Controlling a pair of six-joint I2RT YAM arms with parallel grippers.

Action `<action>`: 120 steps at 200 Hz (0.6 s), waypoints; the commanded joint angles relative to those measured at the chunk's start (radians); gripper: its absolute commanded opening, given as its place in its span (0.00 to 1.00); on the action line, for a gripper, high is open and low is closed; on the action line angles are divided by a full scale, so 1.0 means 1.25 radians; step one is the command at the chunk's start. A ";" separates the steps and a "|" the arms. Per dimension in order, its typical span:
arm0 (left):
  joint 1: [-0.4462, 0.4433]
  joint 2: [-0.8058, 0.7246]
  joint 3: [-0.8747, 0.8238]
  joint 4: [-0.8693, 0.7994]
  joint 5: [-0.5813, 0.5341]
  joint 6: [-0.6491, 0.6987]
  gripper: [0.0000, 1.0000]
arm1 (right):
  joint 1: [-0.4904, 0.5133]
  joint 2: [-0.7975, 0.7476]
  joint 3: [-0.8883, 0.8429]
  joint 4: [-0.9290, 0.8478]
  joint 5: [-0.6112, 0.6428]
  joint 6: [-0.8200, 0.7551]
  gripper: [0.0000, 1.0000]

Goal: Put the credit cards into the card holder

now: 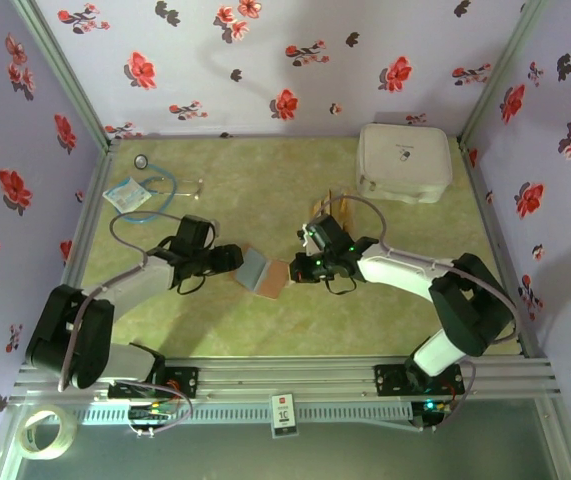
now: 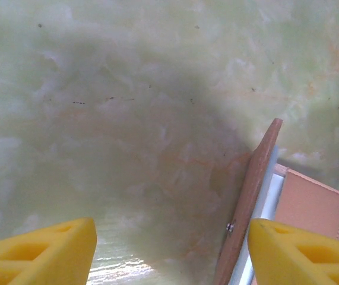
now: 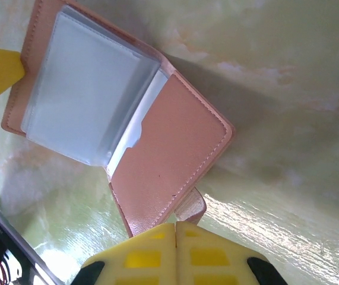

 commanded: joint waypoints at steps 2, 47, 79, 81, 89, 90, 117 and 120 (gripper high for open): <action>-0.008 0.018 0.028 -0.022 -0.017 0.030 0.69 | -0.006 0.021 0.014 -0.006 0.011 -0.020 0.00; -0.008 0.017 0.010 -0.004 -0.015 0.029 0.68 | -0.006 0.055 0.043 -0.006 0.018 -0.025 0.00; -0.008 0.009 -0.013 0.031 -0.001 0.013 0.67 | -0.006 0.100 0.074 -0.017 0.029 -0.040 0.00; -0.008 0.009 -0.014 0.033 0.001 0.014 0.67 | -0.006 0.103 0.076 -0.018 0.030 -0.040 0.00; -0.009 0.010 -0.018 0.041 0.007 0.010 0.67 | -0.006 0.113 0.083 -0.020 0.033 -0.044 0.00; -0.008 0.009 -0.019 0.042 0.007 0.010 0.67 | -0.006 0.114 0.084 -0.021 0.033 -0.044 0.00; -0.008 0.013 -0.026 0.058 0.016 0.003 0.65 | -0.006 0.133 0.096 -0.024 0.041 -0.045 0.00; -0.009 0.013 -0.027 0.059 0.016 0.002 0.64 | -0.006 0.134 0.097 -0.025 0.042 -0.045 0.01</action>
